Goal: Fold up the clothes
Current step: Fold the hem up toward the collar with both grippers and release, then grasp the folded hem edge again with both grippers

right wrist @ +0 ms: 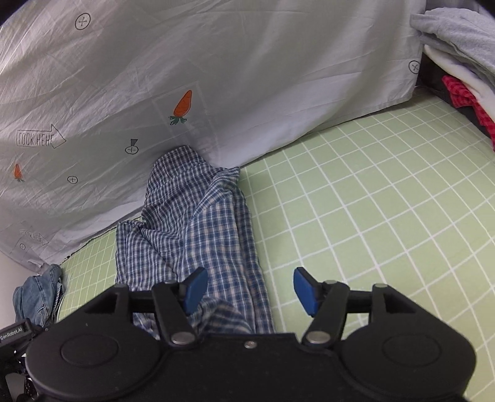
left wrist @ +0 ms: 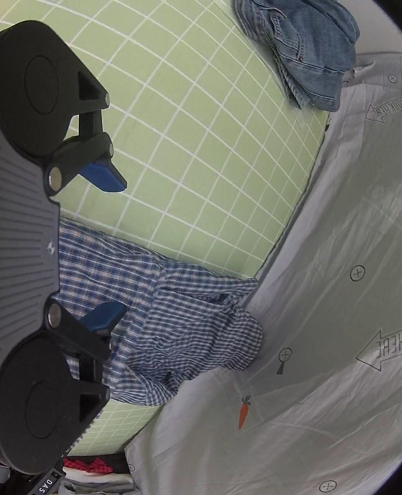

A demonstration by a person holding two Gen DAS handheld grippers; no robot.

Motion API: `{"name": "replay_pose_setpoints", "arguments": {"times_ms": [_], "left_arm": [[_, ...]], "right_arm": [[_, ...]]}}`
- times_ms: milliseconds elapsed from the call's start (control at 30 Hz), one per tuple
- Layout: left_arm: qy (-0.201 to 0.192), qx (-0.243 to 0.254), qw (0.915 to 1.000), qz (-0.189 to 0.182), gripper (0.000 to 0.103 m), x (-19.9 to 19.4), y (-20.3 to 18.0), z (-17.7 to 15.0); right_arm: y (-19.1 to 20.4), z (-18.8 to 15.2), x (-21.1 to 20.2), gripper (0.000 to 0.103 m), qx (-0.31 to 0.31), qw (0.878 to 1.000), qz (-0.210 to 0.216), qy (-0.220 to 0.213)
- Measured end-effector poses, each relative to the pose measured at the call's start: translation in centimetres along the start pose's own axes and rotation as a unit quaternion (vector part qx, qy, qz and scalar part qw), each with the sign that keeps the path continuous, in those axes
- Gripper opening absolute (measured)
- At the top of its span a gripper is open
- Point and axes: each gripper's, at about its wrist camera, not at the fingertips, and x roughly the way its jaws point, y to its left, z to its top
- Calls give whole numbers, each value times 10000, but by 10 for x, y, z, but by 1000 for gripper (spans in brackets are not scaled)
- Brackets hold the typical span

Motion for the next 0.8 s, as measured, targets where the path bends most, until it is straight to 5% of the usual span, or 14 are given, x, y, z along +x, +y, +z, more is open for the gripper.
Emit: {"name": "replay_pose_setpoints", "arguments": {"times_ms": [200,467,800], "left_arm": [[341,291,9990,41,79,4,-4,-27],[582,641,9959,255,79,22,-13,-29],[627,757,9942,445,79,56,-20,-7]], "right_arm": [[0,-16,-20,67,-178,9993,-289,-166],[17,-31,-4,72,-706,9963,-45,485],[18,11,58,72,-725,9962,-232,433]]}}
